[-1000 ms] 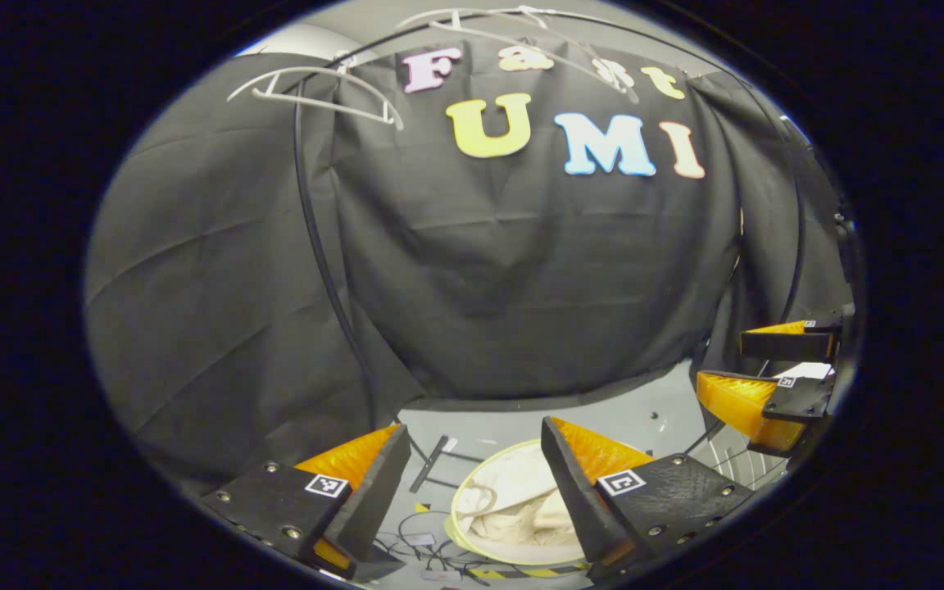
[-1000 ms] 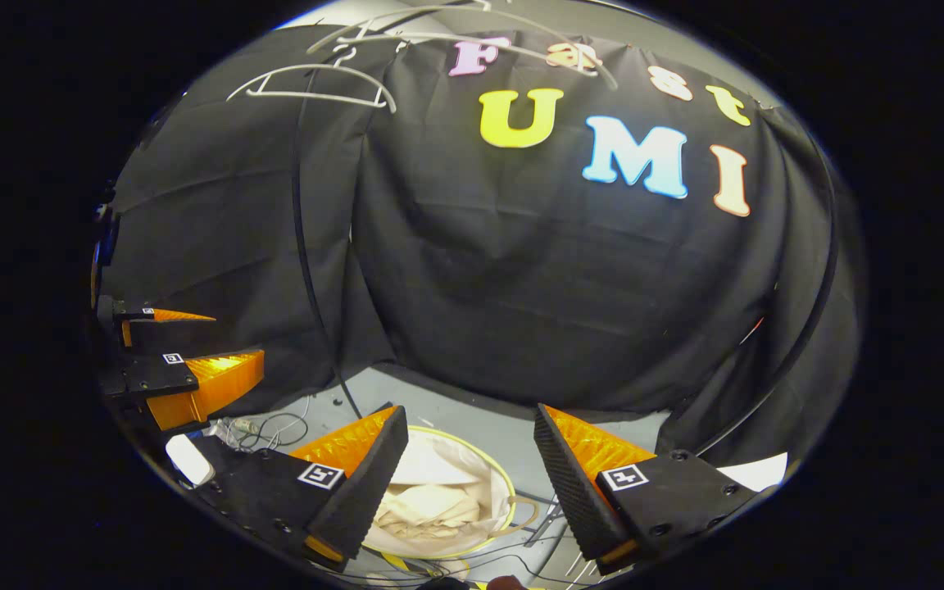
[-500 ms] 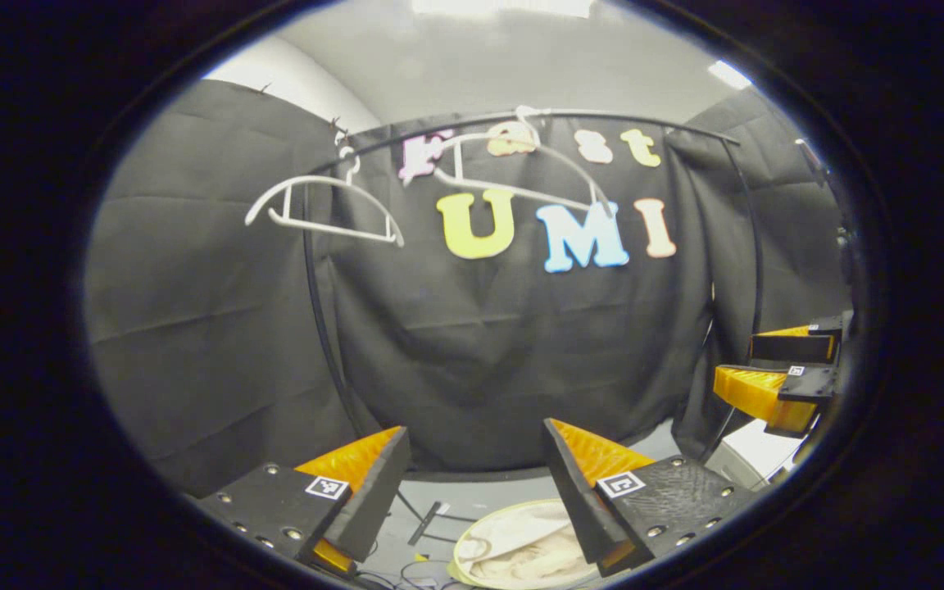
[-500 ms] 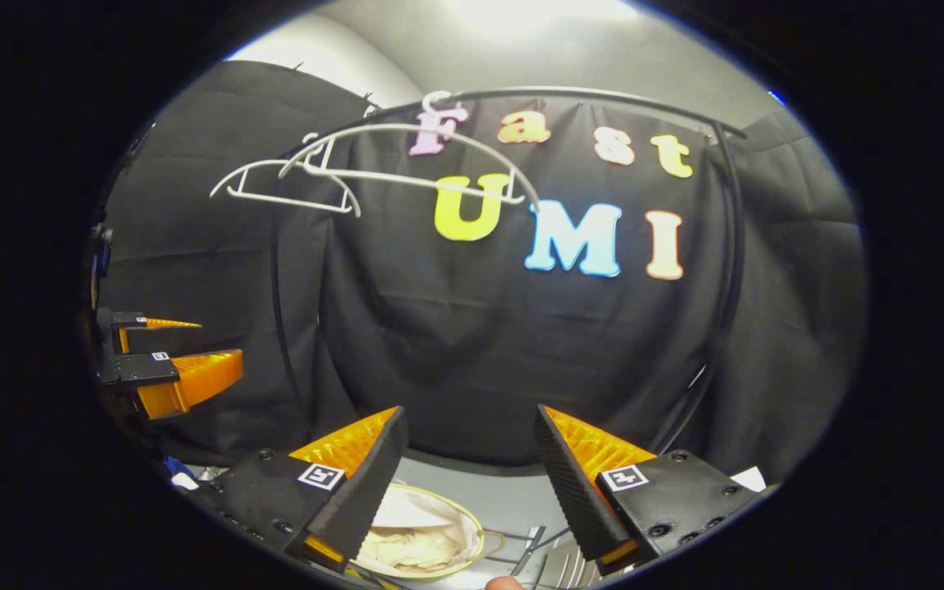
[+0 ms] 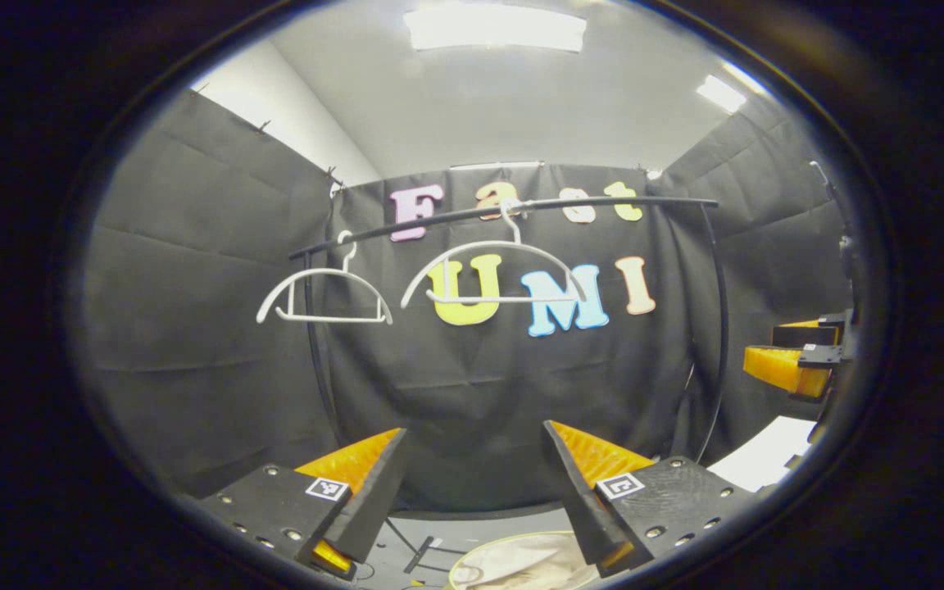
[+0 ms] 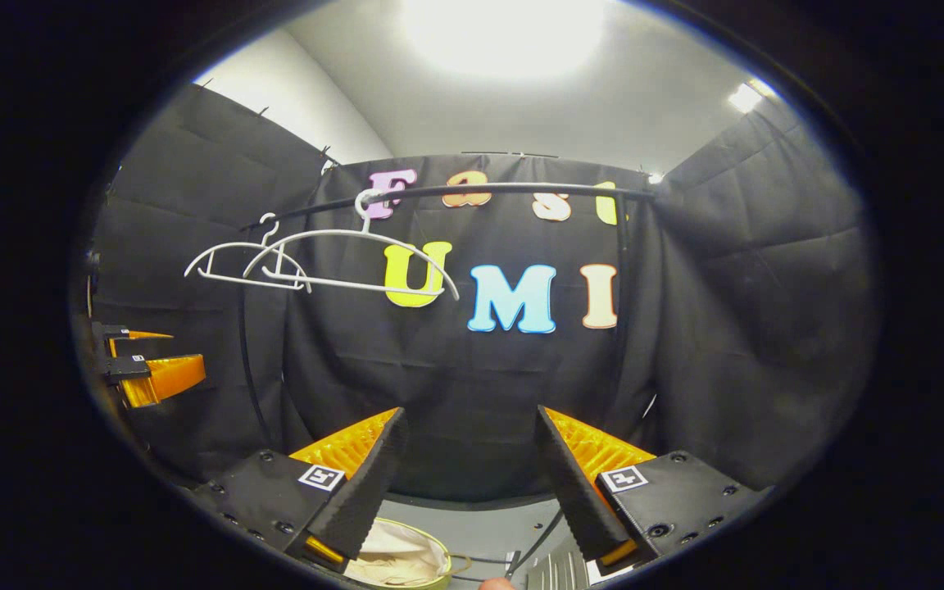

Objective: Grasp the clothes on the hanger with both hands and then place them into the laundry hamper below.

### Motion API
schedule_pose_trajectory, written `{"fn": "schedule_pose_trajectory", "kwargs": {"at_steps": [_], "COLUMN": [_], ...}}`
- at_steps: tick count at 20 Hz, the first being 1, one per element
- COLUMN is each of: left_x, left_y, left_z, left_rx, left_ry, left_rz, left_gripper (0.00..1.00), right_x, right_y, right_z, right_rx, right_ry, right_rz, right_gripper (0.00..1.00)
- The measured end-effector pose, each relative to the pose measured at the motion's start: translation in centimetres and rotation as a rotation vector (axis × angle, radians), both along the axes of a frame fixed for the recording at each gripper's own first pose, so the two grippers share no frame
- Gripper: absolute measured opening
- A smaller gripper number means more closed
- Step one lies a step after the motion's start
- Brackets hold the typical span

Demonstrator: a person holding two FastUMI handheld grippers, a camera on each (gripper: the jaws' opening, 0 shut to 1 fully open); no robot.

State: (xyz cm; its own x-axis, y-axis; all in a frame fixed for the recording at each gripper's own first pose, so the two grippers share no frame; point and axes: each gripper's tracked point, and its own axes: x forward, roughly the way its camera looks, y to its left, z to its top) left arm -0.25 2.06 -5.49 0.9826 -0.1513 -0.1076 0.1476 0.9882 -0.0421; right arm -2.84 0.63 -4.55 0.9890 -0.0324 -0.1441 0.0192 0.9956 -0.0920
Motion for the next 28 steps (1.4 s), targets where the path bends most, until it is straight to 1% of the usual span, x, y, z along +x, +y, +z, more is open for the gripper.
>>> {"fn": "schedule_pose_trajectory", "kwargs": {"at_steps": [6,11,19,21,22,26,28], "left_x": [-4.4,-5.5,-7.3,-7.4,-7.4,-7.3,-7.1], "left_y": [0.9,1.1,0.9,0.8,0.8,0.8,0.8], "left_z": [2.8,4.1,5.0,5.1,5.1,4.8,4.9], "left_rx": [0.005,0.009,-0.002,-0.001,-0.001,-0.011,-0.011], "left_ry": [-0.046,-0.078,-0.103,-0.108,-0.111,-0.105,-0.11], "left_rz": [0.02,0.027,0.035,0.035,0.035,0.045,0.047], "left_gripper": [0.94,0.94,0.94,0.92,0.94,0.93,0.94], "right_x": [-4.2,-6.2,-7.0,-7.2,-7.3,-7.0,-6.9], "right_y": [-1.6,-2.0,-2.2,-2.3,-2.2,-2.2,-2.3], "right_z": [1.5,2.2,2.4,2.4,2.5,2.7,2.7], "right_rx": [0.009,0.027,0.047,0.045,0.049,0.047,0.045], "right_ry": [-0.032,-0.053,-0.059,-0.058,-0.061,-0.073,-0.075], "right_rz": [-0.041,-0.067,-0.075,-0.077,-0.078,-0.08,-0.079], "right_gripper": [0.97,0.97,0.98,0.98,0.98,0.98,0.97]}}
